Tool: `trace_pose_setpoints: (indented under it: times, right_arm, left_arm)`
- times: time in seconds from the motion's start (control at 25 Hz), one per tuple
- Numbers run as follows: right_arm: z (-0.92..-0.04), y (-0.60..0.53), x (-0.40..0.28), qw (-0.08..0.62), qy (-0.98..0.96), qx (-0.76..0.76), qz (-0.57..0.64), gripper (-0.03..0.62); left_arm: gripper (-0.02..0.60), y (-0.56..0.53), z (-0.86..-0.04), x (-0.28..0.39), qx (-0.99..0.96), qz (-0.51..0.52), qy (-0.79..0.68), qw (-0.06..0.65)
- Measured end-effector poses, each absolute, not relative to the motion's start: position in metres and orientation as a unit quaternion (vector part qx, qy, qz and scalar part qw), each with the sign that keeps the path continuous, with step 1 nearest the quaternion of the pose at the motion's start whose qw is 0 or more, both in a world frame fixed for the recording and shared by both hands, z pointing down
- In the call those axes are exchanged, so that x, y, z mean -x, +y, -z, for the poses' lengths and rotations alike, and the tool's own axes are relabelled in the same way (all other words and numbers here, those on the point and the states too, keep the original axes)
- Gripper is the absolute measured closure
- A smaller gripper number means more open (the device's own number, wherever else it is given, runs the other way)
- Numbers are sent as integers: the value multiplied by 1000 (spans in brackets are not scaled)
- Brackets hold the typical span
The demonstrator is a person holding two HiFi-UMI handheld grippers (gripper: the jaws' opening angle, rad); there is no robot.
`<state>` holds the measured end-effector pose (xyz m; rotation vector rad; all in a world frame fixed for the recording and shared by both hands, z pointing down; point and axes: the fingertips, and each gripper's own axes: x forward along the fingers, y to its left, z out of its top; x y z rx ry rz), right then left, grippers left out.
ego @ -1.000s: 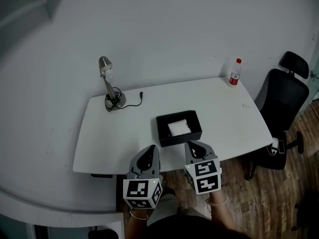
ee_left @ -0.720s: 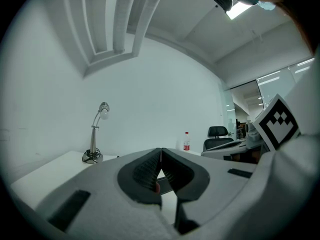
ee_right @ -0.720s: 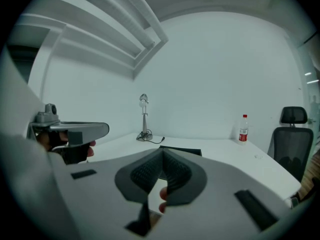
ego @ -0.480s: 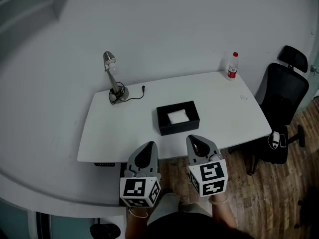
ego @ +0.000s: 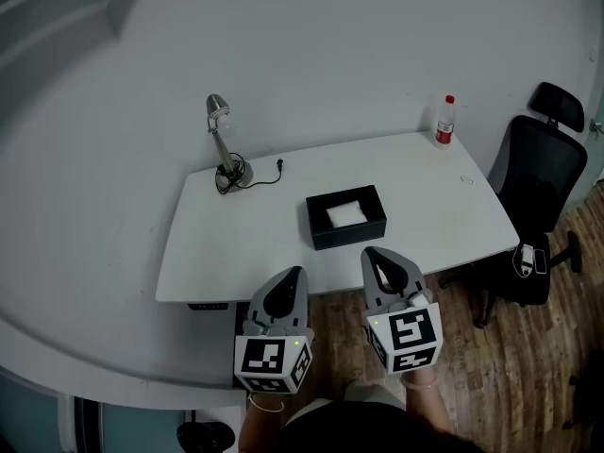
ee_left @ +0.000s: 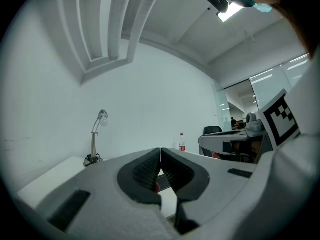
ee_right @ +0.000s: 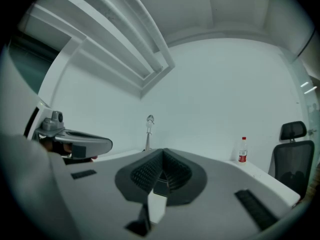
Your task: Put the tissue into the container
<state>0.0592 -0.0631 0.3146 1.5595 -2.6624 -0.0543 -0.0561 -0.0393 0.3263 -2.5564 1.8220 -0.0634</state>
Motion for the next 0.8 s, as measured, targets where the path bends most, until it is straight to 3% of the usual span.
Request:
trace_pose_setpoints:
  times: [0.44,0.8]
  right_arm:
    - [-308,-11,-36,5,-854,-520,-7,576]
    - [-307,37,-31,34,-842,-537,14,576]
  left_arm:
    - [554,6,-323,84,825,20,565,0]
    - [554,45,-318,95,830,8,557,-2]
